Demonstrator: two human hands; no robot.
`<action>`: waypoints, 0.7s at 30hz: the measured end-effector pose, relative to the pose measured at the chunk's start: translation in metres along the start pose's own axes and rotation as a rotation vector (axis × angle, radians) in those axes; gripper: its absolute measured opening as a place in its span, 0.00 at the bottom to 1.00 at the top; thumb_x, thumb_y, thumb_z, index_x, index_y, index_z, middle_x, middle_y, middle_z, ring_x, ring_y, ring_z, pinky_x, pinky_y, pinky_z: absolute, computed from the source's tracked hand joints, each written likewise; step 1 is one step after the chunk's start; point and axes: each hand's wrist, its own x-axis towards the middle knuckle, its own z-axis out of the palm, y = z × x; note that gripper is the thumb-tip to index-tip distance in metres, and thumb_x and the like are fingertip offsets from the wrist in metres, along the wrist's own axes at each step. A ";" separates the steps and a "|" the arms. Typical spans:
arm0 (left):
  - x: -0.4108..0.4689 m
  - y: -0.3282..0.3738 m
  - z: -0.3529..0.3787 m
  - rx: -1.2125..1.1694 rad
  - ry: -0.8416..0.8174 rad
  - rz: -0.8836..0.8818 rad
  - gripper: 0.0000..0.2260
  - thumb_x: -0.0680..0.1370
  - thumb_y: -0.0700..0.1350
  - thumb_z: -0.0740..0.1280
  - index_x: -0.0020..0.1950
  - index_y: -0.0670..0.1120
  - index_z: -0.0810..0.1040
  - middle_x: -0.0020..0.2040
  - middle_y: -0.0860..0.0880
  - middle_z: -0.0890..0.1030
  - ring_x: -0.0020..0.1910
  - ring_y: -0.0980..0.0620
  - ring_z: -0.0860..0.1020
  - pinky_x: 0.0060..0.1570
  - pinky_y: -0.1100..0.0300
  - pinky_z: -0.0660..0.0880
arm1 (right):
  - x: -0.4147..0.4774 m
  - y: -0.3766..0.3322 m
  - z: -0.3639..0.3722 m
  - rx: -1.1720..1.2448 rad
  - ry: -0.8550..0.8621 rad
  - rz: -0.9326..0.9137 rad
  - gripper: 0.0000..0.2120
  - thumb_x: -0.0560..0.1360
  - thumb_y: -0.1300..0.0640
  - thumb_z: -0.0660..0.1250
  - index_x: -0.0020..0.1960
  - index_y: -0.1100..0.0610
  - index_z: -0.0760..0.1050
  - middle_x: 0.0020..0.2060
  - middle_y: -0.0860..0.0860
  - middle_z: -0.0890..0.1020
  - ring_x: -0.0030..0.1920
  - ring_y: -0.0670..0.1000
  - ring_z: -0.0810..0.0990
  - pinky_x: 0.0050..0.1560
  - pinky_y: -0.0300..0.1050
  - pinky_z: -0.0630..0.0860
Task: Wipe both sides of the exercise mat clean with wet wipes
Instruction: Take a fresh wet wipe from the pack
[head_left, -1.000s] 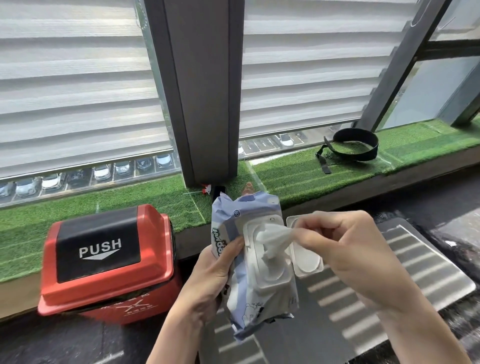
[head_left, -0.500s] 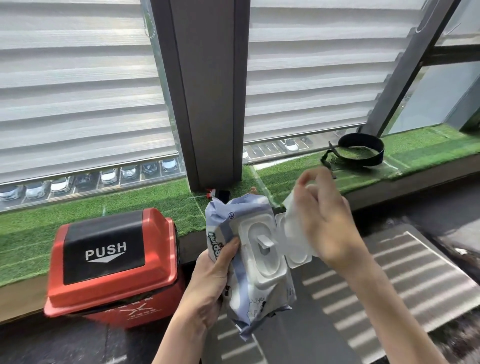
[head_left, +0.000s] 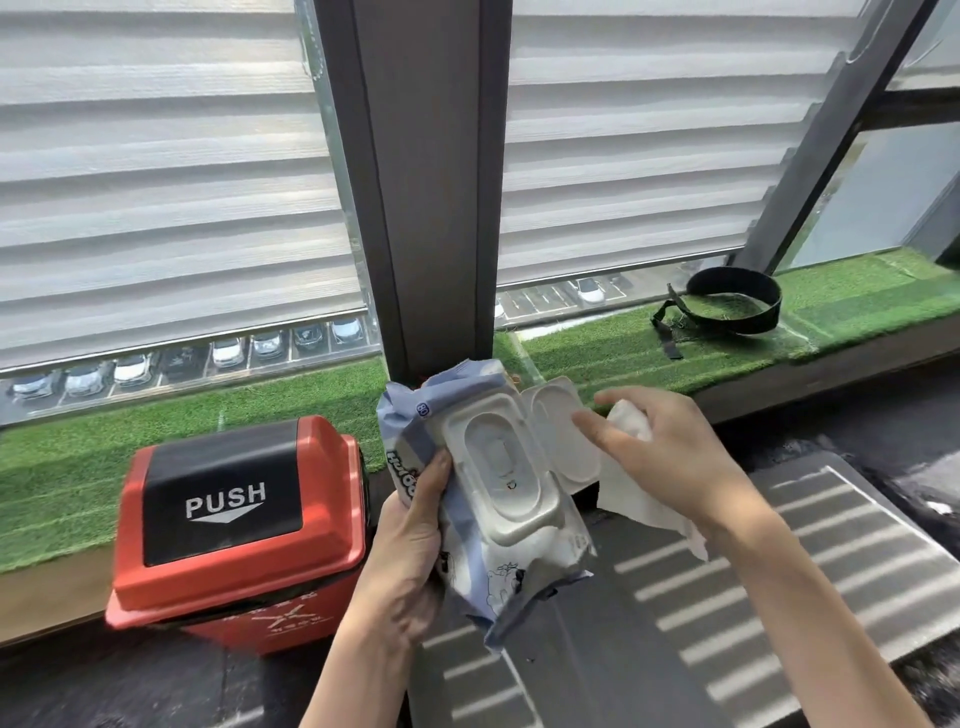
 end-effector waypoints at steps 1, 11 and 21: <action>0.000 0.001 0.000 -0.001 0.002 0.004 0.20 0.75 0.49 0.67 0.61 0.37 0.79 0.53 0.38 0.84 0.47 0.43 0.85 0.41 0.55 0.82 | 0.001 0.002 -0.001 0.035 -0.017 0.022 0.11 0.74 0.46 0.70 0.52 0.52 0.81 0.50 0.50 0.83 0.51 0.51 0.80 0.48 0.43 0.76; -0.005 0.007 -0.005 0.019 0.040 0.064 0.19 0.75 0.49 0.67 0.60 0.37 0.79 0.52 0.37 0.84 0.47 0.41 0.84 0.42 0.51 0.83 | -0.016 -0.015 0.023 0.267 -0.203 -0.327 0.09 0.74 0.62 0.70 0.52 0.55 0.84 0.46 0.47 0.86 0.51 0.41 0.82 0.58 0.36 0.76; -0.008 0.005 -0.008 -0.004 -0.008 0.042 0.19 0.78 0.50 0.68 0.61 0.37 0.79 0.52 0.37 0.84 0.45 0.43 0.85 0.37 0.54 0.81 | -0.009 0.000 0.054 -0.040 -0.116 -0.550 0.16 0.73 0.61 0.72 0.60 0.53 0.80 0.50 0.48 0.85 0.48 0.36 0.81 0.50 0.33 0.78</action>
